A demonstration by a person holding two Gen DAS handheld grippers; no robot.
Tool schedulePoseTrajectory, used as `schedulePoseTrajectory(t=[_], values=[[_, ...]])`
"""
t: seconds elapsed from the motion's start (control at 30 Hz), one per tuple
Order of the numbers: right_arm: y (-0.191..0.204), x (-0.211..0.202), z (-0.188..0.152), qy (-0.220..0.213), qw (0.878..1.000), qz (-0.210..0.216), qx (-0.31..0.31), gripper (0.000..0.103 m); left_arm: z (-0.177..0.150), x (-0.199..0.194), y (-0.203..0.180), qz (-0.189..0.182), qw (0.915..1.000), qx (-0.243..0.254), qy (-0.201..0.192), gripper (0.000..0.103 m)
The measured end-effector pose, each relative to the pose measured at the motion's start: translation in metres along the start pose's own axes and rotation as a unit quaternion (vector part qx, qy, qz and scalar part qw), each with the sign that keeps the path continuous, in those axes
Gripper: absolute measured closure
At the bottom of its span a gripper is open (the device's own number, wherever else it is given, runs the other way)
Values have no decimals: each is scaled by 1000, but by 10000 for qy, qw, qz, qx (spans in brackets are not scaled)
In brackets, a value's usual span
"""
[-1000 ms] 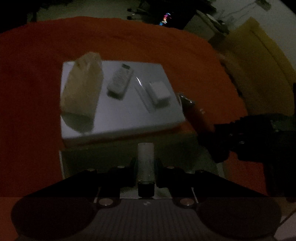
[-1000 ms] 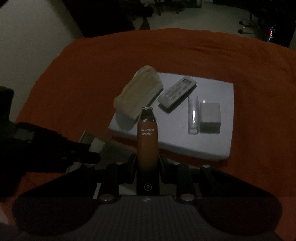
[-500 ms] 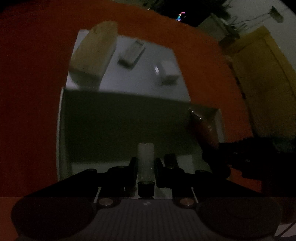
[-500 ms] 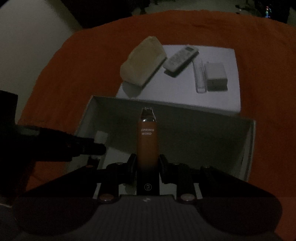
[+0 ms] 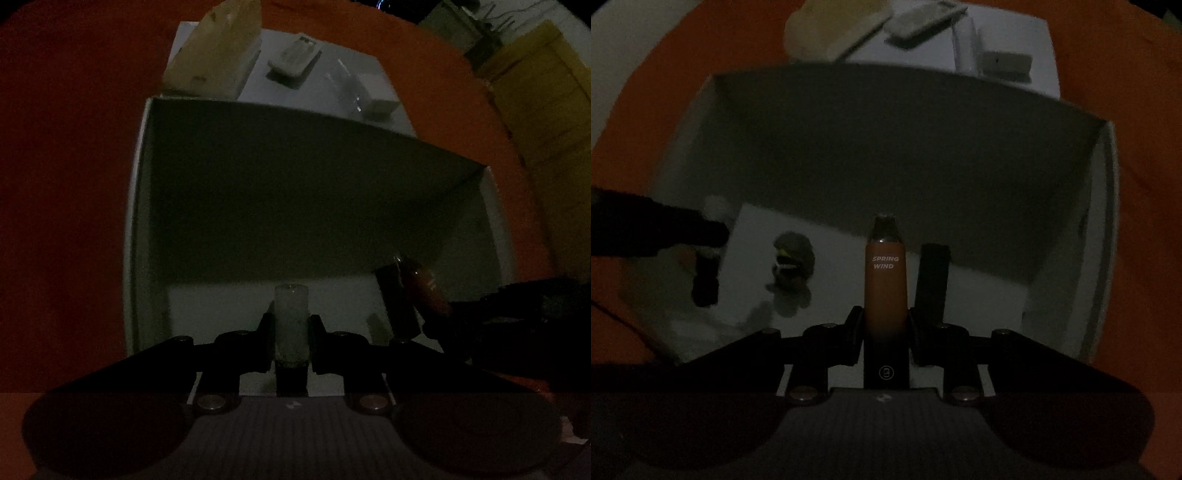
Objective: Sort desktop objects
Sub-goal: 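Lower the glass tube into the box with the left tool while the right tool sets the orange bottle down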
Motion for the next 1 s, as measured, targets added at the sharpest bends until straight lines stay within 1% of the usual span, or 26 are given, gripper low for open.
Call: schedulePoseTrajectory(t=[0.13, 0.53, 0.73, 0.87, 1.0], values=[[0, 11, -4, 110, 9997, -146, -166, 76, -4, 7, 0, 108, 9999, 82, 34, 87], [3, 33, -11, 338, 9980, -393, -350, 76, -21, 23, 0, 331, 9990, 248, 194, 87], [3, 43, -14, 444, 9968, -493, -453, 76, -25, 32, -7, 329, 9985, 299, 325, 87], [5, 44, -13, 476, 9967, -472, -466, 76, -26, 35, -10, 297, 9983, 318, 389, 87], [12, 46, -10, 519, 9965, -438, -494, 76, -29, 42, -12, 351, 9977, 343, 459, 87]])
Point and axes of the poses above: each gripper's, at about its wrist camera, not at the fingertips, and x roughly the way its jaws point, y to its left, z to its top, the point moved 7 cm from there along x, roughly the way its jaws point, and after that the axes turned 6 degrees about z, right-handed, at the moved point
